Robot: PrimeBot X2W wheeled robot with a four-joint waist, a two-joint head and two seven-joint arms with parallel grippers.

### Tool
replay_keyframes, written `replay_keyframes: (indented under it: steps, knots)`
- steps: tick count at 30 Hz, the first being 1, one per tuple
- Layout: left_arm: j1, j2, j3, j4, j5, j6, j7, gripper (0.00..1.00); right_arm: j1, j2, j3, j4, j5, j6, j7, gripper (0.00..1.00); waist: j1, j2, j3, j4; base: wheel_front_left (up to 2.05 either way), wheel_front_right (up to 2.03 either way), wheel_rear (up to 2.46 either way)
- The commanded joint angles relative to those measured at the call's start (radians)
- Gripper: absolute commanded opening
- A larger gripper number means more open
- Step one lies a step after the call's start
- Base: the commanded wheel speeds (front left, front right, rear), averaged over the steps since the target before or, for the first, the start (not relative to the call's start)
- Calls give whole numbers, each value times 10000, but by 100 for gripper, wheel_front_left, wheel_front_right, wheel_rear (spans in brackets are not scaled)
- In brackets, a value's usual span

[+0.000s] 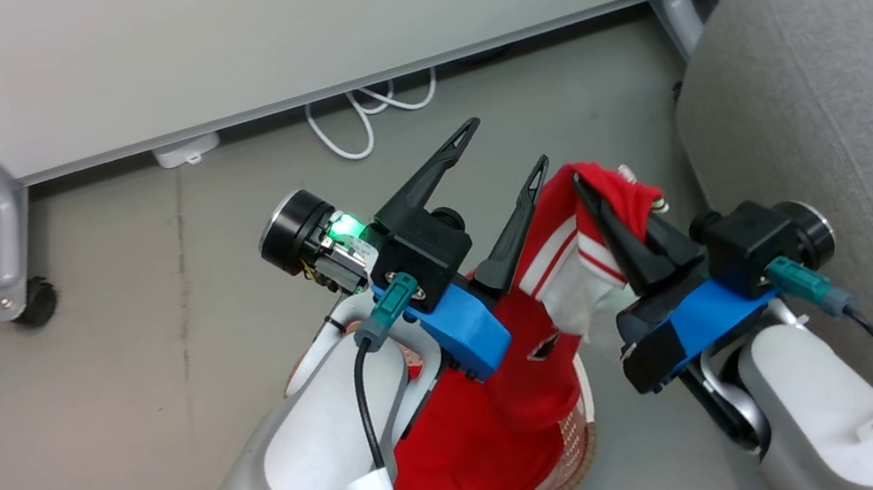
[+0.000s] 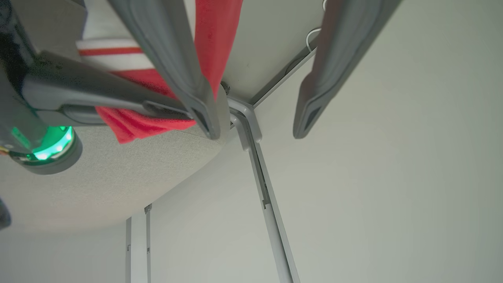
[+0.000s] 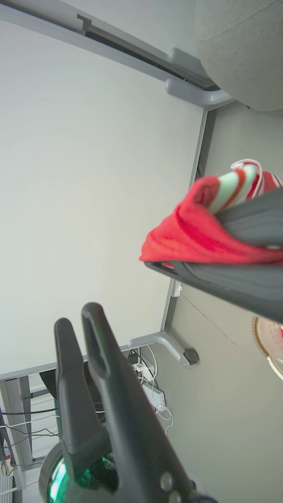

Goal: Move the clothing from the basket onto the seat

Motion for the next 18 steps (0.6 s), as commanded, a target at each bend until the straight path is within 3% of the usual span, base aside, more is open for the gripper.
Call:
replay_keyframes:
  steps: [1,18]
  knots:
    - [77,52,19,-37,26,-53,-29,100,-190,-25,-90,-78,-66,1,-36,0,0,0,156,-238,0,0,0]
    - [405,304,-347,-363,76,-59,-31,100,305,-261,-1890,-1319,-463,1,-35,0,0,0,811,-2484,0,0,0]
